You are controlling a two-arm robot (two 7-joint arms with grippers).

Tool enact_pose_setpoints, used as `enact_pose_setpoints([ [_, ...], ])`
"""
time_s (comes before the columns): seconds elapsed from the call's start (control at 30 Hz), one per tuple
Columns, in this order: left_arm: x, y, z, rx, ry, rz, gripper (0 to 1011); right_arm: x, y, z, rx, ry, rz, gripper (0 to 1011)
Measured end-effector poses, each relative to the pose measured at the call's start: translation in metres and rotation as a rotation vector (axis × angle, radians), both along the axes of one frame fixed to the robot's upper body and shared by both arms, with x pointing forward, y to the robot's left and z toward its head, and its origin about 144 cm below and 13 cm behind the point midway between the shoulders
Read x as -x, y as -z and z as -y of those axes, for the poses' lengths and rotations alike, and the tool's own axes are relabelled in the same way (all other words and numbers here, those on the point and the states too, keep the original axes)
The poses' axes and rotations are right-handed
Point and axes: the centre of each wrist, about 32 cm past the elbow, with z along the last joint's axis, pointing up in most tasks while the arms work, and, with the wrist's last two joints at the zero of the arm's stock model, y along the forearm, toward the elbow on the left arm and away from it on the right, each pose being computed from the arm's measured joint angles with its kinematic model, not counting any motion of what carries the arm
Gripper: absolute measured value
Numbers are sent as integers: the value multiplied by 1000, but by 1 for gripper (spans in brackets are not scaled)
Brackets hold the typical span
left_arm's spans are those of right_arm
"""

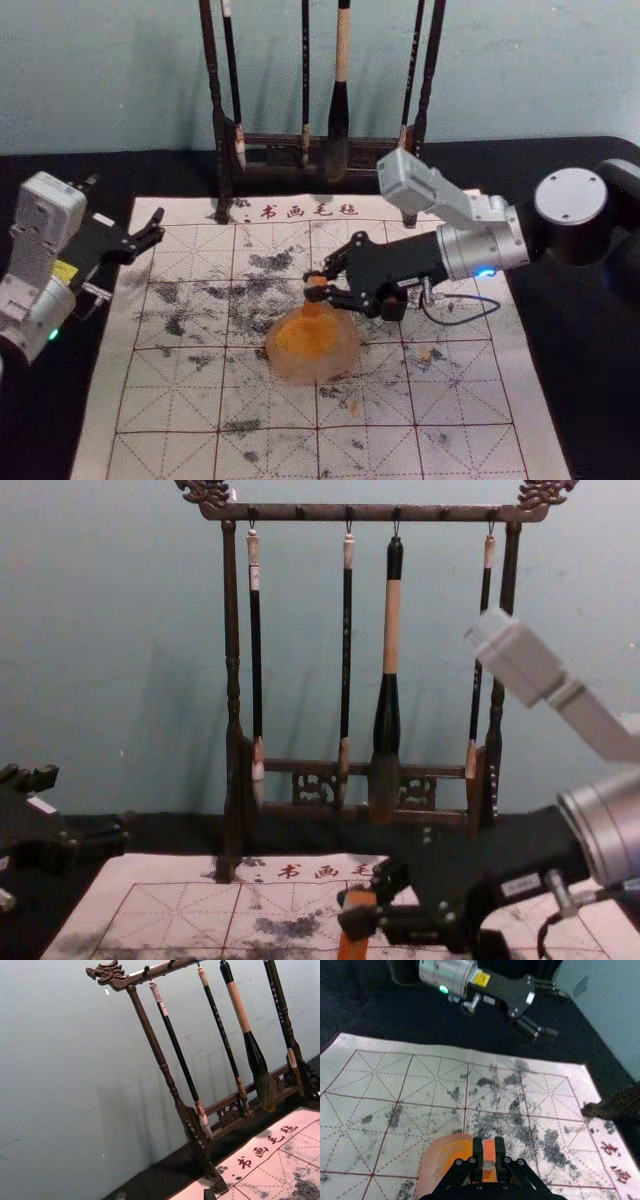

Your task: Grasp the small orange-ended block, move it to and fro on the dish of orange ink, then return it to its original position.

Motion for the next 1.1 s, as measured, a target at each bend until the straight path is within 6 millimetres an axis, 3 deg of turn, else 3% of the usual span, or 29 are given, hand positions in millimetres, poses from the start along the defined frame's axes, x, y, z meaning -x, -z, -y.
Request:
enact_pose_setpoints([
  [0.57, 0, 0, 0, 0, 0, 0, 1001, 28, -38, 24, -61, 36, 88, 134],
  [1.1, 0, 0, 0, 0, 0, 0, 1001, 60, -43, 69, -70, 182, 94, 134],
])
